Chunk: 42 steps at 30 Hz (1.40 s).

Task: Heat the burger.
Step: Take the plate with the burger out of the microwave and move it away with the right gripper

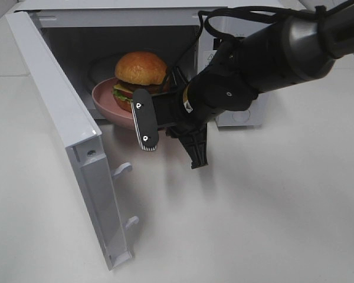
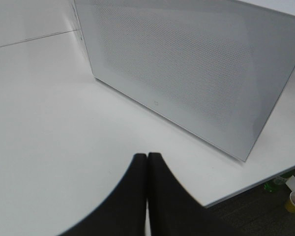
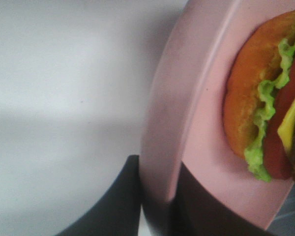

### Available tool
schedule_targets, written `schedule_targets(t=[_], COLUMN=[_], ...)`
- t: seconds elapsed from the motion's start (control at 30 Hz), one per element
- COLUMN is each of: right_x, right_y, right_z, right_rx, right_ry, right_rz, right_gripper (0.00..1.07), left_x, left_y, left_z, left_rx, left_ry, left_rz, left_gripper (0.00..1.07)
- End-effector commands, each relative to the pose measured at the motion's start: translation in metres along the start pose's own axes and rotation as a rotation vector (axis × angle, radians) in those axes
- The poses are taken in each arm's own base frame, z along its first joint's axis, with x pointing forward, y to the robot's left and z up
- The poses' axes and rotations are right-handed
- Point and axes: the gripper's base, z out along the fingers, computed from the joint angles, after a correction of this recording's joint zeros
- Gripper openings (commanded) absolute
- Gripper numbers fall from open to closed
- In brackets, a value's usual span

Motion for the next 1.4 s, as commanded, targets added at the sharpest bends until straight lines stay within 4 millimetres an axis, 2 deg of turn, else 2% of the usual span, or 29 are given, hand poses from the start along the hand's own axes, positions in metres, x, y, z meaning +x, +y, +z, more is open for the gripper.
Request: schedule_targets(t=[0.03, 0.33, 0.5, 0.57, 0.6, 0.7, 0.73, 0.87, 0.97, 1.03, 1.07, 1.1, 1.13, 1.23, 1.27, 1.4], right_x=[0.012, 0.019, 0.026, 0.026, 0.029, 0.031, 0.035, 0.041, 0.046, 0.046, 0.05, 0.05, 0.056, 0.058, 0.063, 0.068], right_y=[0.008, 0.029, 0.043, 0.043, 0.051, 0.055, 0.064, 0.077, 0.087, 0.087, 0.096, 0.096, 0.108, 0.113, 0.122, 0.134], right_z=[-0.015, -0.035, -0.057, -0.057, -0.066, -0.071, -0.081, -0.094, -0.102, -0.102, -0.107, -0.107, -0.115, -0.119, -0.126, -0.132], right_rx=[-0.015, -0.035, -0.033, -0.033, -0.035, -0.036, -0.041, -0.044, -0.062, -0.062, -0.084, -0.084, -0.11, -0.117, -0.122, -0.122], right_ry=[0.02, 0.017, 0.017, 0.017, 0.017, 0.018, 0.021, 0.027, 0.042, 0.042, 0.061, 0.061, 0.085, 0.094, 0.107, 0.125], right_rz=[-0.018, -0.056, -0.072, -0.072, -0.074, -0.077, -0.081, -0.081, -0.082, -0.082, -0.082, -0.082, -0.079, -0.072, -0.033, 0.044], right_gripper=[0.0, 0.0, 0.0, 0.0, 0.0, 0.0, 0.0, 0.0, 0.0, 0.0, 0.0, 0.0, 0.0, 0.0, 0.0, 0.0], left_x=[0.0, 0.0, 0.0, 0.0, 0.0, 0.0, 0.0, 0.0, 0.0, 0.0, 0.0, 0.0, 0.0, 0.0, 0.0, 0.0], left_y=[0.0, 0.0, 0.0, 0.0, 0.0, 0.0, 0.0, 0.0, 0.0, 0.0, 0.0, 0.0, 0.0, 0.0, 0.0, 0.0], left_z=[0.0, 0.0, 0.0, 0.0, 0.0, 0.0, 0.0, 0.0, 0.0, 0.0, 0.0, 0.0, 0.0, 0.0, 0.0, 0.0], left_rx=[-0.004, -0.004, -0.004, -0.004, -0.004, -0.004, -0.004, -0.004, -0.004, -0.004, -0.004, -0.004, -0.004, -0.004, -0.004, -0.004], left_ry=[-0.017, -0.017, -0.017, -0.017, -0.017, -0.017, -0.017, -0.017, -0.017, -0.017, -0.017, -0.017, -0.017, -0.017, -0.017, -0.017], left_rz=[-0.002, -0.002, -0.002, -0.002, -0.002, -0.002, -0.002, -0.002, -0.002, -0.002, -0.002, -0.002, -0.002, -0.002, -0.002, -0.002], left_gripper=[0.0, 0.0, 0.0, 0.0, 0.0, 0.0, 0.0, 0.0, 0.0, 0.0, 0.0, 0.0, 0.0, 0.0, 0.0, 0.0])
